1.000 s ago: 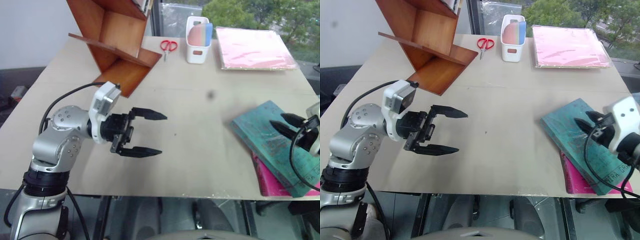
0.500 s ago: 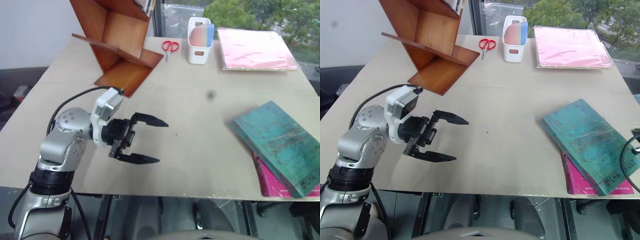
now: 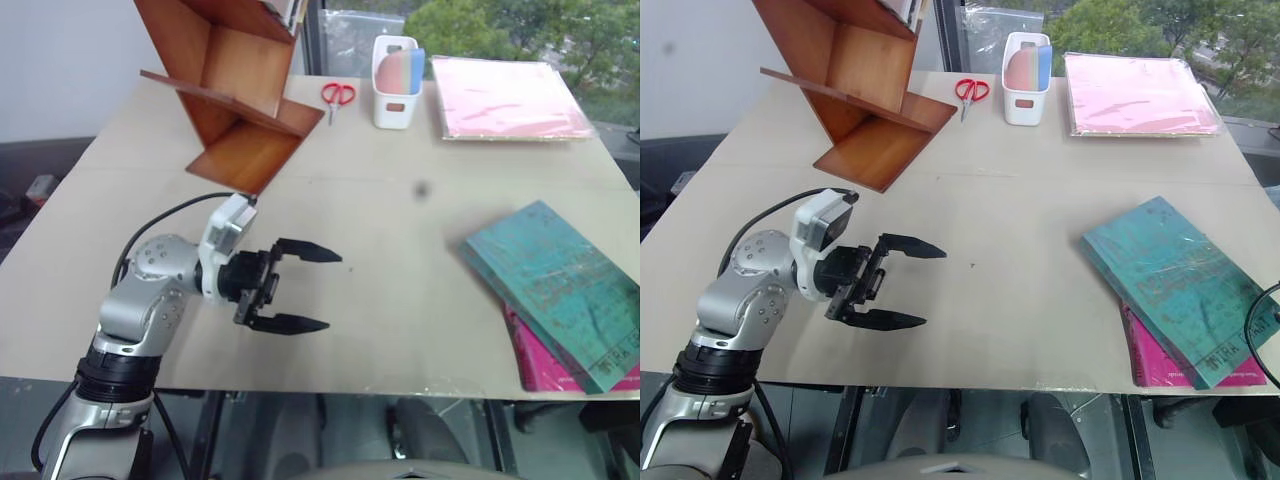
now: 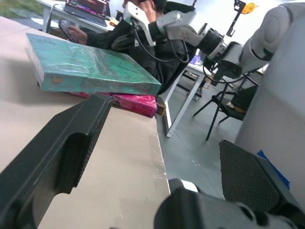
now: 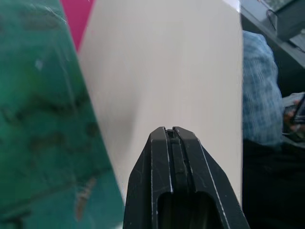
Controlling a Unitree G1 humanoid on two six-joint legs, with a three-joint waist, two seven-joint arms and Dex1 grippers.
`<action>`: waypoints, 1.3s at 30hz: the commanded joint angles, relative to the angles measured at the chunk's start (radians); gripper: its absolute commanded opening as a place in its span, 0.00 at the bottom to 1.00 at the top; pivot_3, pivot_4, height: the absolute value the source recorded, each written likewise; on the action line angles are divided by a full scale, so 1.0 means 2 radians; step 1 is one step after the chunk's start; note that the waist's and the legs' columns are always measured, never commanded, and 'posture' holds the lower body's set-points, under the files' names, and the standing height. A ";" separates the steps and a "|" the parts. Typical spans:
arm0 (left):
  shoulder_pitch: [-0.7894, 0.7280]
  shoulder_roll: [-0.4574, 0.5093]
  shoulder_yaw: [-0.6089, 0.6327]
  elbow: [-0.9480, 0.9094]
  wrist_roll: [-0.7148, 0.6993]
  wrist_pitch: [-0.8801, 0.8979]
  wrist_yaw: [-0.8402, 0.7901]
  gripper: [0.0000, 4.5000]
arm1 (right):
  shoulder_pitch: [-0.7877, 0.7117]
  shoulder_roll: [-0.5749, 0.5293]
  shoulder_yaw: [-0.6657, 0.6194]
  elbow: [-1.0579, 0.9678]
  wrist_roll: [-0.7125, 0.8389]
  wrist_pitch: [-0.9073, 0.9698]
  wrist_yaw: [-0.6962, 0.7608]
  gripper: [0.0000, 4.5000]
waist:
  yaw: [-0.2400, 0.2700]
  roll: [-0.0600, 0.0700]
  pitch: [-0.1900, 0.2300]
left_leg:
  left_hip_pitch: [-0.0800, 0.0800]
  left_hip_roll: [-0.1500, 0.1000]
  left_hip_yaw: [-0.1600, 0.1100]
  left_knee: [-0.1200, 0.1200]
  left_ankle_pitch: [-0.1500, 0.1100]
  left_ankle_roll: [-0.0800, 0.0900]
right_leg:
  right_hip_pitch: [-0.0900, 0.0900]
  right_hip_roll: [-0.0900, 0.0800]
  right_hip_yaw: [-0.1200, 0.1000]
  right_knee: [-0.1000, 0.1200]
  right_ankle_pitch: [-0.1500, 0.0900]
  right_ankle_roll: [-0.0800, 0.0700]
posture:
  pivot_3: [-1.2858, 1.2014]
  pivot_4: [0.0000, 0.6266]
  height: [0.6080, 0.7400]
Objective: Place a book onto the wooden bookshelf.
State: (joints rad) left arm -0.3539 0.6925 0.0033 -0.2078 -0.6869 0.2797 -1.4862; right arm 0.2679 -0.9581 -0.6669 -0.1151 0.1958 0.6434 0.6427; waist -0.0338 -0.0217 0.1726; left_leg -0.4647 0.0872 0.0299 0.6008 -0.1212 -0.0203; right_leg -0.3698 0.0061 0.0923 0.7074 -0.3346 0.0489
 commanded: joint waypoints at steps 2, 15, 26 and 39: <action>-0.001 0.000 0.000 -0.025 -0.001 0.005 0.016 1.00 | -0.025 -0.007 -0.019 0.050 -0.006 0.025 -0.019 0.01 | -0.002 0.000 0.000 | 0.000 0.000 0.000 0.000 0.000 0.000 | 0.000 0.000 0.000 0.000 0.000 0.000 | 0.52 0.24 1.00; -0.016 0.000 -0.002 -0.060 -0.012 0.046 0.062 1.00 | -0.133 -0.041 -0.077 0.219 0.101 0.208 0.020 0.01 | -0.004 0.001 0.000 | 0.001 0.000 0.000 0.000 0.000 0.000 | 0.001 0.000 0.000 0.000 0.000 0.000 | 0.52 0.24 1.00; -0.021 0.006 0.002 -0.082 -0.022 0.073 0.085 1.00 | -0.286 -0.092 0.015 0.414 0.114 0.324 0.030 0.01 | -0.005 0.002 -0.001 | 0.001 0.000 0.001 0.000 0.000 0.000 | 0.001 0.000 0.001 0.000 0.000 0.000 | 0.52 0.24 1.00; -0.025 0.005 0.003 -0.091 -0.026 0.089 0.100 1.00 | -0.313 -0.041 0.092 0.379 0.139 0.396 0.049 0.01 | -0.006 0.001 -0.001 | 0.001 0.000 0.000 0.000 0.000 0.001 | 0.001 0.001 0.001 -0.001 0.000 0.000 | 0.52 0.24 1.00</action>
State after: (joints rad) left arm -0.3904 0.6955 -0.0086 -0.3458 -0.7132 0.4558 -1.2892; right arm -0.3857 -1.0875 -0.5057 0.7062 0.4175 1.3571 0.7124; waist -0.0465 -0.0195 0.1704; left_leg -0.4618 0.0883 0.0306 0.6010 -0.1220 -0.0192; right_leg -0.3674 0.0084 0.0939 0.7058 -0.3345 0.0489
